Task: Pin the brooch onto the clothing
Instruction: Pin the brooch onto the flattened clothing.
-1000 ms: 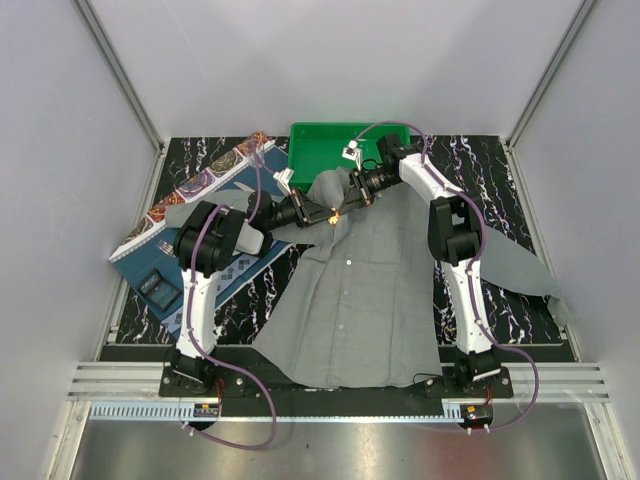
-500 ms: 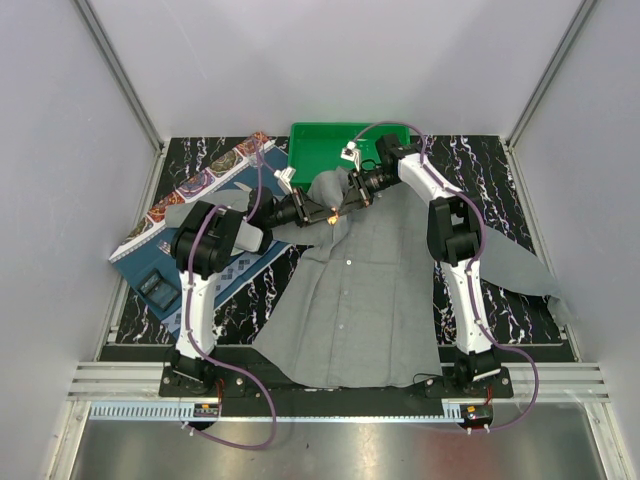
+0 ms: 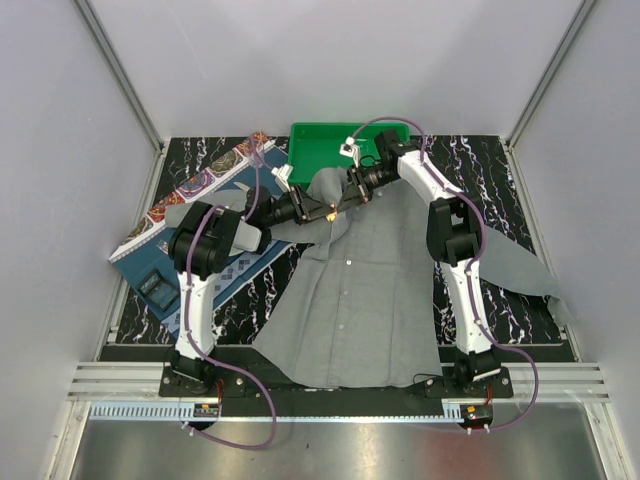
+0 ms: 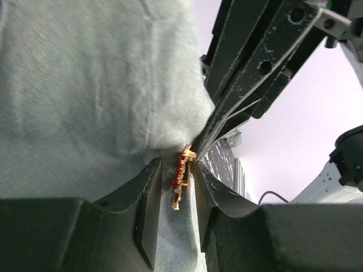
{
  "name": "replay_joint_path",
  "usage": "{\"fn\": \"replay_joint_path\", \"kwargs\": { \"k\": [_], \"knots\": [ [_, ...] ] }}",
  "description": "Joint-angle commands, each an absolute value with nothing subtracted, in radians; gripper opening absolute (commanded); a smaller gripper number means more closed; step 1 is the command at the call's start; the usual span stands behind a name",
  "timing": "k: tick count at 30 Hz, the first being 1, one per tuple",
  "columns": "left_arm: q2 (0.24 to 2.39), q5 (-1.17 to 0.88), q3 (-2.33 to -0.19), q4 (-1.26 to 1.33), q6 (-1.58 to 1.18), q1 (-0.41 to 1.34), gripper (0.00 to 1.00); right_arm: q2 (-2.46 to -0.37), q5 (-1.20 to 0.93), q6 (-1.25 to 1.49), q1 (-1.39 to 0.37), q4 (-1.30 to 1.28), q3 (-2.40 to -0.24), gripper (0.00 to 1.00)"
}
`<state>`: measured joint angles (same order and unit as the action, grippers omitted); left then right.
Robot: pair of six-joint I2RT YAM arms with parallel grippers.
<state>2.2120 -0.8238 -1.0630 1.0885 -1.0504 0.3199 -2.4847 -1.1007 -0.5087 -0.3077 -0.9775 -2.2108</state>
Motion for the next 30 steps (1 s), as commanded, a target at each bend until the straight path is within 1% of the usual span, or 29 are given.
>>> {"fn": "replay_joint_path", "kwargs": {
  "k": [1,3,7,12,20,27,30],
  "knots": [
    [2.168,-0.824,-1.037,1.357,-1.129,0.298,0.32,-2.471,-1.134,-0.477,-0.337,-0.977,-2.286,0.0],
    [2.166,-0.83,-1.028,1.402,-1.132,0.288,0.33,-2.477,-1.138,-0.468,-0.337,-0.974,-2.304,0.0],
    [2.166,-0.833,-1.026,1.451,-1.157,0.279,0.41,-2.494,-1.143,-0.449,-0.337,-0.963,-2.318,0.0],
    [2.172,-0.815,-0.999,1.503,-1.195,0.265,0.46,-2.49,-1.143,-0.449,-0.337,-0.963,-2.312,0.0],
    [2.164,-0.825,-0.976,1.585,-1.215,0.247,0.42,-2.487,-1.15,-0.445,-0.337,-0.946,-2.303,0.0],
    [2.169,-0.831,-0.991,1.612,-1.229,0.249,0.43,-2.487,-1.155,-0.431,-0.337,-0.937,-2.301,0.0],
    [2.171,-0.839,-0.993,1.649,-1.236,0.256,0.45,-2.487,-1.155,-0.426,-0.337,-0.936,-2.302,0.0]
  ]
}}
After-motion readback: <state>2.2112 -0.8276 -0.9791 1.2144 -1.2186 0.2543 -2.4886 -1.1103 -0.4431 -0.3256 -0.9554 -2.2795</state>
